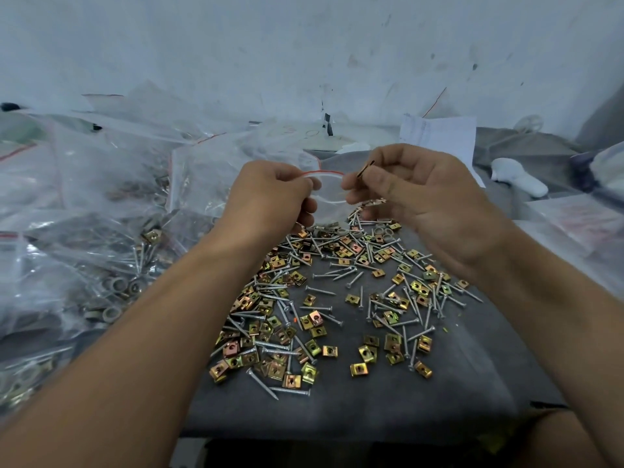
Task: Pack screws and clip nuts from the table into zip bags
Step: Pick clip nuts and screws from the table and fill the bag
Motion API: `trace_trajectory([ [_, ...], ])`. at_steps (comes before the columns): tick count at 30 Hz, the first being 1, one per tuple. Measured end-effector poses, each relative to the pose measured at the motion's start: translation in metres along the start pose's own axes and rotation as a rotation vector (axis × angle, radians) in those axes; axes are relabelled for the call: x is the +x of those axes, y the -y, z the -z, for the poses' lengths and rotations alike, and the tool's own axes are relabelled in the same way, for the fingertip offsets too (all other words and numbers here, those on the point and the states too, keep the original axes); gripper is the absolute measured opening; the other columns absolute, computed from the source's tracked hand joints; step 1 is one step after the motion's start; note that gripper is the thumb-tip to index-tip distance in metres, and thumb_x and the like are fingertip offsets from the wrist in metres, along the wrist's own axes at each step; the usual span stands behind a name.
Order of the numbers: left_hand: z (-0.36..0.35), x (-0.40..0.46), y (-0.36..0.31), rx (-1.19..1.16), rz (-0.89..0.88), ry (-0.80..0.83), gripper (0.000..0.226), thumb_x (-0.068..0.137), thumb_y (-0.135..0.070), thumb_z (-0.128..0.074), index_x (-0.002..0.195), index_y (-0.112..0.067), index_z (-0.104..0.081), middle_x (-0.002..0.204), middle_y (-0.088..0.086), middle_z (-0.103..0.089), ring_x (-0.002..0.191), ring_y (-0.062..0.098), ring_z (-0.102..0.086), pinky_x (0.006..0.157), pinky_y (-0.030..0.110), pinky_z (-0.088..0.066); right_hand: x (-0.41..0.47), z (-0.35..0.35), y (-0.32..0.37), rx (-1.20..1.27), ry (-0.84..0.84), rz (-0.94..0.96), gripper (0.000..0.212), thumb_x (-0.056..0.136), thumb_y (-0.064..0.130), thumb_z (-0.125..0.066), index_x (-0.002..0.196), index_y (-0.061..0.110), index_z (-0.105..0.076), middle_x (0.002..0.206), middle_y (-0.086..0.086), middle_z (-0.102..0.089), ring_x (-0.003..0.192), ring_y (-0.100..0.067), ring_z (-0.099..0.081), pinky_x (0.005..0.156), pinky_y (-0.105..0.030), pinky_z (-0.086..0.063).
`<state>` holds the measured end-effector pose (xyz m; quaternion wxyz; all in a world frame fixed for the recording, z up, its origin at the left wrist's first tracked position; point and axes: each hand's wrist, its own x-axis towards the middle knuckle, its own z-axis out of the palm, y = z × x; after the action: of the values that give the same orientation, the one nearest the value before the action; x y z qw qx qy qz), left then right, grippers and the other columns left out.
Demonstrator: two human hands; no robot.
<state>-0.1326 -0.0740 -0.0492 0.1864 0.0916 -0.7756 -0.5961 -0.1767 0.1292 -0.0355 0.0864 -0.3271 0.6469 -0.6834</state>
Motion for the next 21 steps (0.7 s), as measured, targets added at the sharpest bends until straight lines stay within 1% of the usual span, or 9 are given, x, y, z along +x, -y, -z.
trace_trajectory([
  [2, 0.0, 0.0, 0.0, -0.006, 0.002, 0.005, 0.02, 0.105, -0.012, -0.061, 0.095, -0.012, -0.079, 0.06, -0.001, -0.069, 0.051, 0.013, -0.064, 0.048, 0.023, -0.051, 0.002, -0.003, -0.003, -0.452, -0.135, 0.127, 0.01, 0.094, 0.011, -0.073, 0.101, 0.011, -0.066, 0.093, -0.003, -0.078, 0.091, -0.02, -0.074, 0.079, -0.037, -0.059],
  [4, -0.001, 0.001, -0.001, -0.011, -0.002, 0.019, 0.02, 0.104, -0.01, -0.06, 0.095, -0.011, -0.079, 0.059, -0.001, -0.068, 0.05, 0.013, -0.063, 0.047, 0.023, -0.05, 0.003, -0.008, -0.005, -0.674, -0.175, 0.18, 0.011, 0.092, 0.016, -0.077, 0.098, 0.017, -0.068, 0.089, 0.004, -0.074, 0.089, -0.014, -0.07, 0.083, -0.037, -0.057],
  [6, -0.002, 0.0, -0.001, -0.013, -0.01, 0.038, 0.019, 0.104, -0.009, -0.061, 0.096, -0.01, -0.079, 0.058, -0.001, -0.067, 0.049, 0.014, -0.062, 0.047, 0.023, -0.05, 0.006, -0.012, -0.005, -0.767, -0.186, 0.185, 0.011, 0.092, 0.018, -0.076, 0.098, 0.02, -0.068, 0.089, 0.007, -0.07, 0.088, -0.01, -0.067, 0.084, -0.037, -0.055],
  [8, -0.003, -0.001, -0.002, -0.02, -0.03, 0.059, 0.015, 0.102, -0.009, -0.064, 0.098, -0.008, -0.079, 0.058, -0.001, -0.065, 0.049, 0.015, -0.061, 0.048, 0.023, -0.05, 0.009, -0.017, -0.003, -0.87, -0.19, 0.191, 0.01, 0.093, 0.022, -0.074, 0.101, 0.023, -0.068, 0.091, 0.007, -0.069, 0.089, -0.009, -0.065, 0.083, -0.038, -0.055],
  [11, -0.003, -0.003, -0.004, -0.016, -0.068, 0.088, 0.012, 0.101, -0.012, -0.069, 0.098, -0.008, -0.079, 0.059, 0.001, -0.064, 0.051, 0.017, -0.063, 0.05, 0.025, -0.051, 0.011, -0.021, 0.0, -1.051, -0.205, 0.257, 0.01, 0.096, 0.031, -0.07, 0.105, 0.029, -0.067, 0.096, 0.002, -0.067, 0.092, -0.016, -0.063, 0.083, -0.043, -0.054],
  [14, -0.003, -0.004, -0.005, -0.005, -0.092, 0.099, 0.014, 0.102, -0.011, -0.067, 0.094, -0.01, -0.079, 0.059, 0.0, -0.063, 0.051, 0.017, -0.062, 0.05, 0.025, -0.051, 0.013, -0.023, 0.002, -1.229, -0.203, 0.239, 0.015, 0.096, 0.042, -0.067, 0.109, 0.034, -0.067, 0.098, 0.001, -0.067, 0.098, -0.022, -0.062, 0.088, -0.042, -0.051],
  [17, -0.004, -0.005, -0.006, 0.019, -0.1, 0.118, 0.02, 0.102, -0.006, -0.062, 0.091, -0.011, -0.078, 0.06, 0.001, -0.063, 0.053, 0.017, -0.063, 0.05, 0.026, -0.051, 0.014, -0.026, 0.001, -1.315, -0.228, 0.241, 0.02, 0.096, 0.048, -0.066, 0.111, 0.036, -0.071, 0.1, 0.001, -0.069, 0.1, -0.023, -0.06, 0.088, -0.035, -0.044],
  [19, -0.004, -0.006, -0.007, 0.027, -0.103, 0.133, 0.021, 0.103, -0.005, -0.061, 0.092, -0.011, -0.078, 0.06, 0.001, -0.063, 0.054, 0.017, -0.063, 0.052, 0.028, -0.052, 0.014, -0.028, 0.001, -1.344, -0.262, 0.248, 0.021, 0.096, 0.049, -0.066, 0.111, 0.036, -0.072, 0.103, 0.0, -0.069, 0.103, -0.025, -0.059, 0.086, -0.034, -0.038],
  [21, -0.005, -0.006, -0.006, 0.024, -0.107, 0.13, 0.02, 0.103, -0.006, -0.061, 0.093, -0.01, -0.078, 0.06, 0.001, -0.063, 0.054, 0.016, -0.062, 0.052, 0.028, -0.052, 0.014, -0.03, 0.002, -1.368, -0.258, 0.24, 0.023, 0.095, 0.049, -0.066, 0.112, 0.036, -0.074, 0.104, -0.001, -0.072, 0.106, -0.025, -0.06, 0.088, -0.035, -0.04],
])
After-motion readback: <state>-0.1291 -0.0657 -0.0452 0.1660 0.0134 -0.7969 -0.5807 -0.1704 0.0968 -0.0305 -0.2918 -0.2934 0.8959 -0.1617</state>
